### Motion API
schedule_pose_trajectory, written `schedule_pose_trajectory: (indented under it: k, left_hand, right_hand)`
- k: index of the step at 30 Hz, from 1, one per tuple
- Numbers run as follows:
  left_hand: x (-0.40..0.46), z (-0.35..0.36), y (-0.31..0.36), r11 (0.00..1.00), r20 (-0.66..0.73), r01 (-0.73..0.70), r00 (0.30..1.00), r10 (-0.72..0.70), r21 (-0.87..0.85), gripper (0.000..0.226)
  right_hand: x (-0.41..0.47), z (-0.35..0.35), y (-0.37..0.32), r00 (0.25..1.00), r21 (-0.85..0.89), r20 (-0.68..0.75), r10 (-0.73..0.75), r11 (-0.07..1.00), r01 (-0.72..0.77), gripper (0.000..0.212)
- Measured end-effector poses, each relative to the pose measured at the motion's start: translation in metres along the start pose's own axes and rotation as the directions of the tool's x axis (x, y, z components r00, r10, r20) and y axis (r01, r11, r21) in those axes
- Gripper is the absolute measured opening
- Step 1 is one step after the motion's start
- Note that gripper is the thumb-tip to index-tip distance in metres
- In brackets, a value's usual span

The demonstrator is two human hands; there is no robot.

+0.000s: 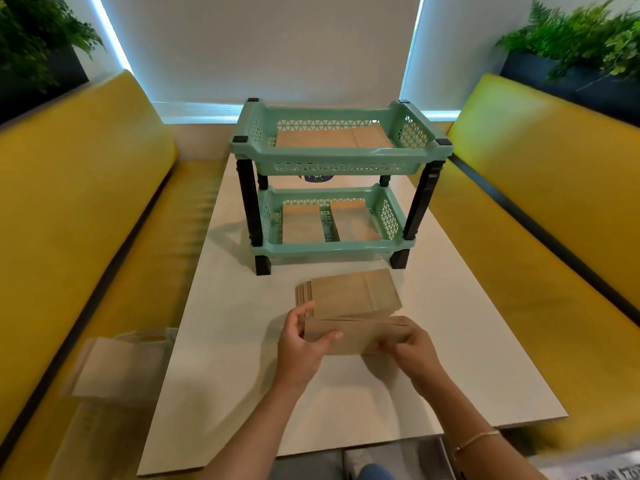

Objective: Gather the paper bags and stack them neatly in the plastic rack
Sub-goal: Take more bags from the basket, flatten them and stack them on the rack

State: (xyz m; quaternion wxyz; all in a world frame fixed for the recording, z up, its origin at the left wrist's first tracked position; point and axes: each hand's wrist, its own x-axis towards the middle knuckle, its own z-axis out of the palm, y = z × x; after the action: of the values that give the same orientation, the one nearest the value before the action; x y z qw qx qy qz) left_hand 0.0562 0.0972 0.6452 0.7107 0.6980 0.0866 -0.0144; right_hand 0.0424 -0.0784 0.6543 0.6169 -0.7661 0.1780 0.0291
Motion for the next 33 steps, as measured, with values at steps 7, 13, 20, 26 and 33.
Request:
schedule_pose_trajectory:
  k: [7, 13, 20, 26, 33]
  left_hand:
    - [-0.011, 0.003, -0.001, 0.996, 0.028, -0.045, 0.999, 0.043, 0.083, 0.060]
    - [-0.015, -0.008, -0.016, 0.973, 0.086, 0.036, 0.995, -0.057, 0.230, 0.047]
    - [-0.009, -0.014, -0.009, 0.922, 0.103, -0.068, 0.994, 0.030, 0.382, 0.024]
    - [0.000, -0.018, -0.008, 0.844, 0.145, 0.026, 0.982, -0.122, 0.536, 0.040]
    - [0.038, -0.019, 0.060, 0.933, 0.128, -0.001, 0.991, -0.049, 0.361, 0.020]
  right_hand:
    - [-0.011, 0.004, -0.012, 0.993, 0.128, -0.071, -0.097, 0.986, 0.105, 0.035]
    - [-0.017, 0.001, 0.004, 0.996, 0.058, -0.072, -0.055, 0.997, 0.059, 0.032]
    - [-0.013, -0.005, -0.006, 0.994, 0.021, -0.068, -0.086, 0.996, 0.087, 0.024]
    - [-0.008, -0.002, -0.013, 0.999, -0.182, -0.027, -0.043, 0.983, 0.037, 0.015]
    - [0.022, -0.012, -0.080, 0.988, -0.388, 0.145, 0.044, 0.922, 0.016, 0.010]
